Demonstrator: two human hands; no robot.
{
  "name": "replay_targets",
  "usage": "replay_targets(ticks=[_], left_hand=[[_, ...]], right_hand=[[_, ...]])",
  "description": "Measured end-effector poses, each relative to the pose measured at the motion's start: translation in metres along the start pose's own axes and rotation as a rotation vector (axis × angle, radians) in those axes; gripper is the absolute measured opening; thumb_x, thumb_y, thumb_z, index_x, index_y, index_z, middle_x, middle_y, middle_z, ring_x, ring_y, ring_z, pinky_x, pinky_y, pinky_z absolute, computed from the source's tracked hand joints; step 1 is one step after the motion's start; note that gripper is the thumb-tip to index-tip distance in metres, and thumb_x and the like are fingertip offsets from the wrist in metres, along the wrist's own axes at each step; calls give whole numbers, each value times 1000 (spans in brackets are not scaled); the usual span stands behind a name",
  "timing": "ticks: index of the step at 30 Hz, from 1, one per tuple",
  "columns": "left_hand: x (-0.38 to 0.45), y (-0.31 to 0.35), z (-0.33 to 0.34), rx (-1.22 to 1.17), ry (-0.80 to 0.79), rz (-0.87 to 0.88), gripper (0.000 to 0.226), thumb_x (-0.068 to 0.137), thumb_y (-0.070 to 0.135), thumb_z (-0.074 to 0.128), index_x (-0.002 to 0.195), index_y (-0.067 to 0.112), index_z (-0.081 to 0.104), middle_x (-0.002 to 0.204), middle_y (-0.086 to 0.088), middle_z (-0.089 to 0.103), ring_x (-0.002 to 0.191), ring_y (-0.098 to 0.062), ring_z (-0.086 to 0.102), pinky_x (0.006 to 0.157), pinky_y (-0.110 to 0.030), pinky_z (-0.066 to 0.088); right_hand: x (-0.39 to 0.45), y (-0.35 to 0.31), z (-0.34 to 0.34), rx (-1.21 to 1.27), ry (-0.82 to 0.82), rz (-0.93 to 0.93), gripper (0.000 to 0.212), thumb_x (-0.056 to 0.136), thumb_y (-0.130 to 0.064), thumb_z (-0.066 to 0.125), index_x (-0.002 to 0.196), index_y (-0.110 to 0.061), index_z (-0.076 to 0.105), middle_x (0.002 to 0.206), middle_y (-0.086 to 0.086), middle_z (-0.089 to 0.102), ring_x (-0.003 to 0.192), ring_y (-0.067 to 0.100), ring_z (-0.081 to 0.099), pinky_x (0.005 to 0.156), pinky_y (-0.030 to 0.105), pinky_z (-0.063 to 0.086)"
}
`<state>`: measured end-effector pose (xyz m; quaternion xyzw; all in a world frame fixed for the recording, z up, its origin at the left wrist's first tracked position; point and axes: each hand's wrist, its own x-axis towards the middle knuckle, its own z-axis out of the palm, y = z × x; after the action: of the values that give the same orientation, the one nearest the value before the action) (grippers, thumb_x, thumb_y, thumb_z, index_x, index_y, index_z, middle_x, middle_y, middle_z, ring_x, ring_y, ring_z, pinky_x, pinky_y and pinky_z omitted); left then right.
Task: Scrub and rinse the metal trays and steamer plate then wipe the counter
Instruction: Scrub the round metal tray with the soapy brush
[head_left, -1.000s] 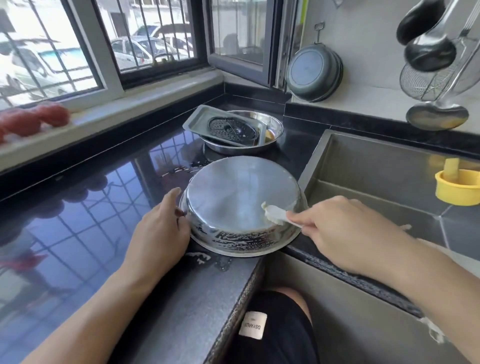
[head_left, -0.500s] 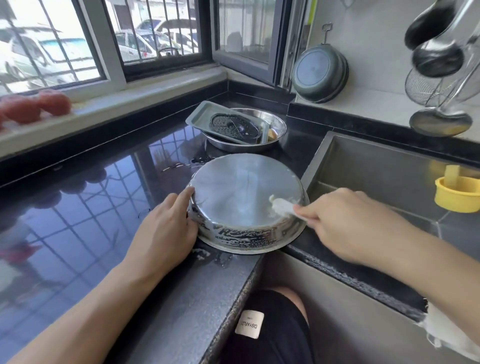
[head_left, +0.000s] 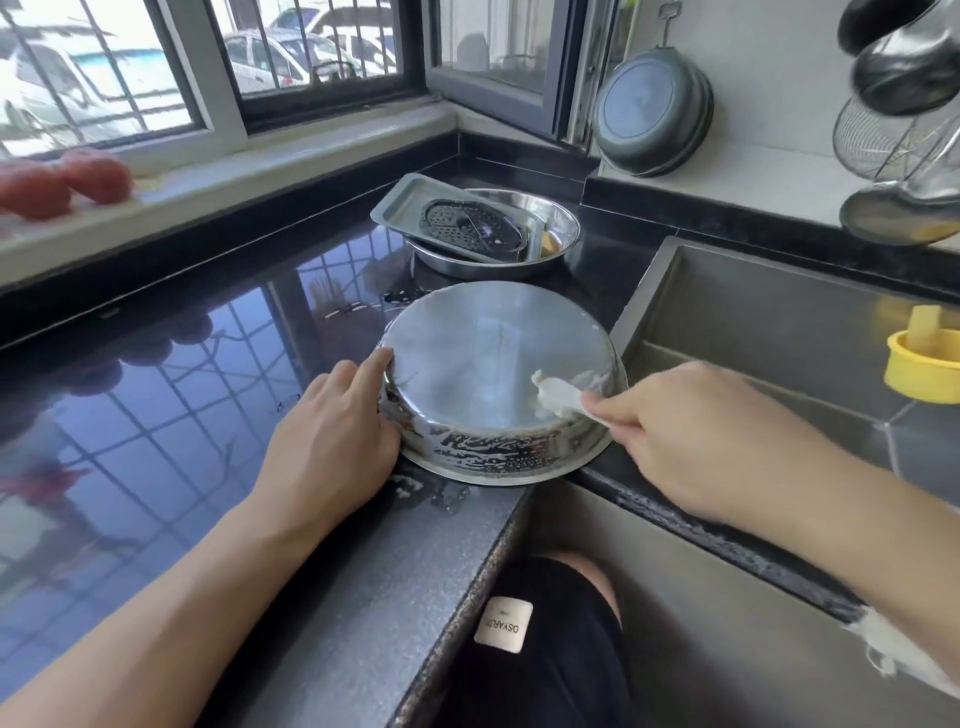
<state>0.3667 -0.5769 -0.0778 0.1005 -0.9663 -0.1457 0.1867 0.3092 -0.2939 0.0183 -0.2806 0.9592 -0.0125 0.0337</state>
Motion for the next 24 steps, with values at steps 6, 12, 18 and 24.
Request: replay_targets(ticks=[6, 12, 18, 24], left_hand=[[0, 1, -1, 14, 17, -10, 61, 90, 16, 58, 148, 23, 42, 114, -7, 60, 111, -37, 60, 82, -50, 55], [1, 0, -1, 24, 23, -7, 60, 89, 16, 58, 147, 23, 42, 112, -8, 59, 110, -38, 59, 81, -51, 55], [1, 1, -2, 13, 18, -29, 62, 91, 17, 57, 150, 24, 42, 121, -5, 61, 117, -35, 58, 85, -49, 54], [0, 3, -2, 3, 10, -34, 61, 91, 17, 57, 150, 24, 44, 117, -4, 61, 113, -36, 59, 84, -49, 54]], right_hand=[[-3, -5, -8, -93, 22, 42, 40, 103, -34, 43, 136, -56, 46, 112, 5, 66, 99, 35, 64, 79, 41, 55], [12, -3, -8, -92, 54, 81, 37, 102, -36, 44, 136, -45, 55, 118, 8, 64, 103, 39, 63, 83, 44, 54], [4, -19, 1, 13, -18, -44, 33, 102, -47, 42, 132, -56, 54, 116, 2, 67, 102, 35, 65, 88, 41, 55], [8, -26, 2, 21, -42, -65, 34, 102, -45, 43, 133, -50, 56, 118, 4, 67, 104, 35, 64, 87, 42, 55]])
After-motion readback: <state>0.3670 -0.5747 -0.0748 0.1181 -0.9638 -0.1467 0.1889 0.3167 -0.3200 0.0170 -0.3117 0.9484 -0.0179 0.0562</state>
